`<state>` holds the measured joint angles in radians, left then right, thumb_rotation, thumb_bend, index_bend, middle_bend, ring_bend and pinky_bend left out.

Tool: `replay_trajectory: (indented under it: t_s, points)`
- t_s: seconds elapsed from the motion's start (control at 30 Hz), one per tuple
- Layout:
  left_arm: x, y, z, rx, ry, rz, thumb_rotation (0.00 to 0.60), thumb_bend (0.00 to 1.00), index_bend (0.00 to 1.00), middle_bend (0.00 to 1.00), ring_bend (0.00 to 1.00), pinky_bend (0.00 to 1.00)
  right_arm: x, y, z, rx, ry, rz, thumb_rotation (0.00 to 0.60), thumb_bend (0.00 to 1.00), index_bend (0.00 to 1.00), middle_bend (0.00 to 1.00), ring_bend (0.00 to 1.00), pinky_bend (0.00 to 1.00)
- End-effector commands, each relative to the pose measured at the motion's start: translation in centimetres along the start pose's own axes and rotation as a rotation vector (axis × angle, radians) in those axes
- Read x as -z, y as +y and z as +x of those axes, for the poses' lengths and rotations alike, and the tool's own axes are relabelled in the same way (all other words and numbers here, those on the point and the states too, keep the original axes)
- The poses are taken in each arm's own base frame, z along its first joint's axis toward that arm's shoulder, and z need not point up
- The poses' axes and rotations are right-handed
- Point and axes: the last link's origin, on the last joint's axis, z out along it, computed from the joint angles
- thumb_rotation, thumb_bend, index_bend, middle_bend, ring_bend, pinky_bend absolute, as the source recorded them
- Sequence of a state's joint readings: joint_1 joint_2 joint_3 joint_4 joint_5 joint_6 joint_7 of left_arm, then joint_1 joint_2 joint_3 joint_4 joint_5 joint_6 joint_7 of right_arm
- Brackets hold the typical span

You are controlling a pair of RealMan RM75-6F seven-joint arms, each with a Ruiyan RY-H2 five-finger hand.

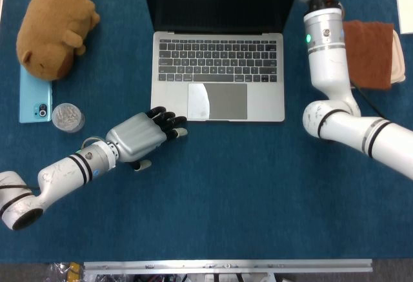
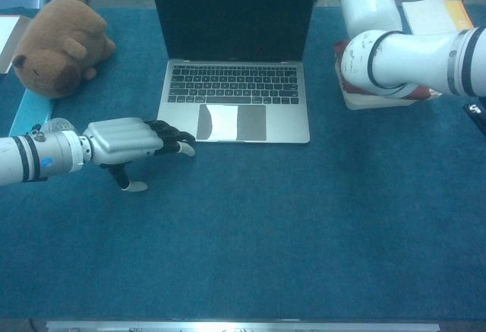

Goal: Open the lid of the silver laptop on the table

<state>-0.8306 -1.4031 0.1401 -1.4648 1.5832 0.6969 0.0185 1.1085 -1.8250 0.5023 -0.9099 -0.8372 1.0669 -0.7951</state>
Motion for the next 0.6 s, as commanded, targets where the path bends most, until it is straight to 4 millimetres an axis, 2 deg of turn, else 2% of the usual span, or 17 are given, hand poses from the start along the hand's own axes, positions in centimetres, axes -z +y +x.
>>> replay_trajectory:
  t_s: [0.03,0.2,0.4,0.6]
  points:
    - [0.1,-0.1,0.2,-0.003,0.006,0.004,0.6,0.29,0.0,0.0,0.0,0.0,0.1,-0.2,0.4,-0.04,0.01,0.023,0.6,0.32,0.0,0.0,0.0,0.03]
    - [1.0,-0.8,1.3,-0.01,0.04,0.023,0.6,0.29,0.0,0.0,0.0,0.0,0.5,-0.5,1.8,-0.076,0.048,0.067,0.6,0.32,0.0,0.0,0.0,0.03]
    - [3.1,-1.6,2.7,-0.009,0.091,0.063,0.6,0.29,0.0,0.0,0.0,0.0,1.4,-0.4,3.1,-0.121,0.054,0.088,0.6,0.32,0.0,0.0,0.0,0.03]
    - [5.9,-3.1,3.8,0.004,0.156,0.146,0.6,0.29,0.0,0.0,0.0,0.0,2.9,1.2,4.1,-0.105,0.072,0.105,0.6,0.32,0.0,0.0,0.0,0.03]
